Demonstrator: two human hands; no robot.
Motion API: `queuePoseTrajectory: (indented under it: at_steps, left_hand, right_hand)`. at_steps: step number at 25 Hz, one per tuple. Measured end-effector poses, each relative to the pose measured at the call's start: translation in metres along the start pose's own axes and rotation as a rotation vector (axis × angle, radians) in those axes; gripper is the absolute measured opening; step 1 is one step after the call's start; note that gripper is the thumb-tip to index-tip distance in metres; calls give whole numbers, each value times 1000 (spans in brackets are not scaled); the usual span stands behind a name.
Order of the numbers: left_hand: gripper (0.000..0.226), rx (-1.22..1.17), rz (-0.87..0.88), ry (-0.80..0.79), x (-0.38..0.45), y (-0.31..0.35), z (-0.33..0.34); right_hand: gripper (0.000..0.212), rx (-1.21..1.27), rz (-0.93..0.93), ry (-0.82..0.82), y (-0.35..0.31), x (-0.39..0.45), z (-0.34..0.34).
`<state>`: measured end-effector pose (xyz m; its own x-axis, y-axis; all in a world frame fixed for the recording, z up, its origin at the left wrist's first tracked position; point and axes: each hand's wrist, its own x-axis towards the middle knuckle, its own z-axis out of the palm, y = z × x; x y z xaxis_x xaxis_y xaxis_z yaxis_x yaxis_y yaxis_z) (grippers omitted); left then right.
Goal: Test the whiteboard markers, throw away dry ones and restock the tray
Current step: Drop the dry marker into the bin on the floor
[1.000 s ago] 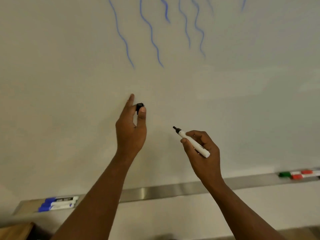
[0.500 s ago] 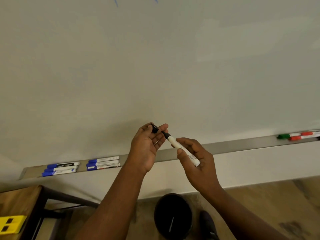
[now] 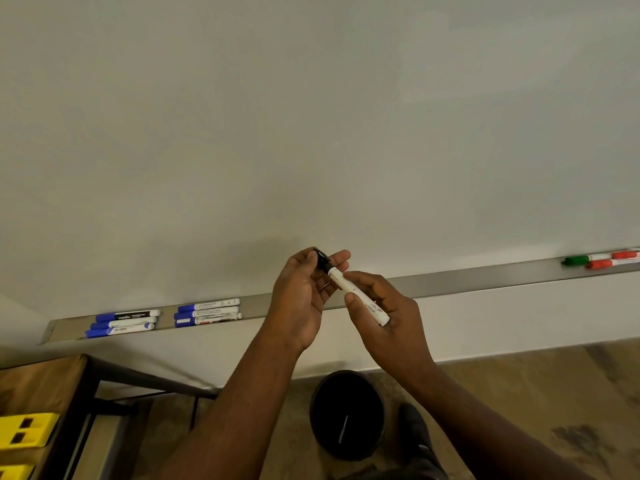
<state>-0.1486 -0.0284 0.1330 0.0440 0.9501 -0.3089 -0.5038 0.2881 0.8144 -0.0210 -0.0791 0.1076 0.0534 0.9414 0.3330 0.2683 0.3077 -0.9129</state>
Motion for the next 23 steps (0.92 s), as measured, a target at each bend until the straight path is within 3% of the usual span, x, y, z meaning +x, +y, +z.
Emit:
queuePoseTrajectory:
  at_steps: [8,12,16,18,20,23]
  left_hand:
    - [11,35,87,58,0,-18,-2]
    - [9,-17,30,62,6,-32,-13]
    - [11,203,-62,85,23,-55,-33]
    - [13,392,-69,94,32,-67,-40]
    - [15,815,79,126,40,-77,-49]
    - [33,1454,322,-4,50,-89,-69]
  right_hand:
    - [36,-94,-22,-40,13,-2,3]
    - [25,-71,6,-55,17,-4,3]
    - [15,-32,144,-53,28,-4,-3]
    - [12,-61,200,-41,42,-9,-8]
    - [9,-122,256,-39,61,-19,-12]
    - [6,-231,359,-86,91,-39,-16]
